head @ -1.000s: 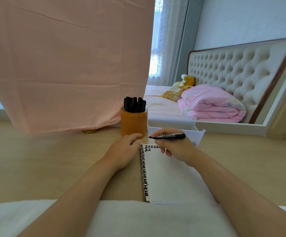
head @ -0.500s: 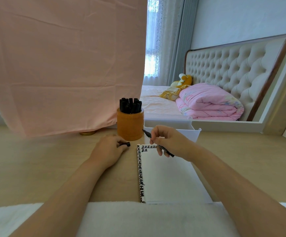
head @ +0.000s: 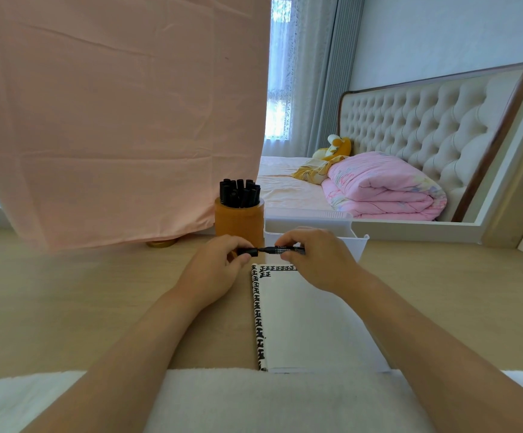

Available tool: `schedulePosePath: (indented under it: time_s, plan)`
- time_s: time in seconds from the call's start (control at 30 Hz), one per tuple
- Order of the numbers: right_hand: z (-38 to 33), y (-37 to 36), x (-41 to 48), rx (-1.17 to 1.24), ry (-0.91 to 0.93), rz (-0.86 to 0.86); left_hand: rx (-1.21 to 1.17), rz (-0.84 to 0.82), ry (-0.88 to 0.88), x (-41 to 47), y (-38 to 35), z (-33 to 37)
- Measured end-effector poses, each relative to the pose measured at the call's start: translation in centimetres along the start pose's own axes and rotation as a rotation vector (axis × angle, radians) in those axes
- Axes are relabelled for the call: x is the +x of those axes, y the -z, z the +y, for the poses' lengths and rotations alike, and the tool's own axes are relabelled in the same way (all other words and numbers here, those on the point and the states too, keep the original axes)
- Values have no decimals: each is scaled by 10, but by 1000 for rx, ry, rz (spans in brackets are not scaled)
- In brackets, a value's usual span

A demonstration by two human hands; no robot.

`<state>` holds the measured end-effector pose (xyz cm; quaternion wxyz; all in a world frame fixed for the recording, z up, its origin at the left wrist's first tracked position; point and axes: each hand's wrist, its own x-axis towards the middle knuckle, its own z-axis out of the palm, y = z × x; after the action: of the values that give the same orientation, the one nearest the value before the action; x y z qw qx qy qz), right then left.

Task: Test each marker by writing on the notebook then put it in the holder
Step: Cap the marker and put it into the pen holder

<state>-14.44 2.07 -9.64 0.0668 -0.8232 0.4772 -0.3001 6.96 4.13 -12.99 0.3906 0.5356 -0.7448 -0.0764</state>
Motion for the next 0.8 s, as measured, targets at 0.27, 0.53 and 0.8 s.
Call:
schedulePosePath:
  time_s: [0.27,0.53,0.8]
  plan:
    - [2,-6,0,66,98,-71,-28,-86,-11,1,0,11]
    - [1,-6,-2,-66,216,18,-101,-184,-7,6,16,25]
    - [-2,0,0,375,33,-188,6,-135,-182,13,21,30]
